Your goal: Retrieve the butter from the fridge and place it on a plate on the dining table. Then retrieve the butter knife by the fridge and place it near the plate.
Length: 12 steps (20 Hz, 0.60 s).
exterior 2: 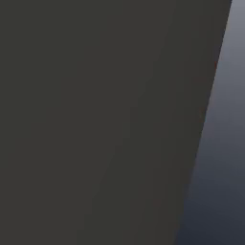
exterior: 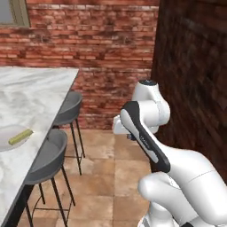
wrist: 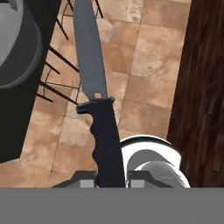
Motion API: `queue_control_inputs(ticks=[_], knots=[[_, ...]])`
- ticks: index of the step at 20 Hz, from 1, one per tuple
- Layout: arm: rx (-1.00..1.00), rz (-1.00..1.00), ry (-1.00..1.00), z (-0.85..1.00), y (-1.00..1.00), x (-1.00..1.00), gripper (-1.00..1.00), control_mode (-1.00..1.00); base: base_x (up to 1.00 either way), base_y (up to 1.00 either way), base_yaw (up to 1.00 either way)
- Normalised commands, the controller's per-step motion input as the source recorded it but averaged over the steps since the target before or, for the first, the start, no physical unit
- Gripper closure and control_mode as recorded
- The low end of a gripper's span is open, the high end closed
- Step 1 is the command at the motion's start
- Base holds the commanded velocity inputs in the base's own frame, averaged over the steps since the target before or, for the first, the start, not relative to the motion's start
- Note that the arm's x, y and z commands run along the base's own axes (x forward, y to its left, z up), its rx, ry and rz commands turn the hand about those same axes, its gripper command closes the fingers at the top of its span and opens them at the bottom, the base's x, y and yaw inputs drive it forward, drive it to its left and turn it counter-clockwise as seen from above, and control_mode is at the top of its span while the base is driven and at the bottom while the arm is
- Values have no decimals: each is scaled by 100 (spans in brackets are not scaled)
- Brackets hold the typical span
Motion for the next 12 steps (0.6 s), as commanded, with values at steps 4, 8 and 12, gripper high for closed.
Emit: queue_control_inputs(ticks=[4,8,12], knots=[[0,0,0,0,0,0,100,100,63,-70,57],[0,0,0,0,0,0,100,100,39,-33,63],[0,0,0,0,0,0,100,100,49,-6,58]])
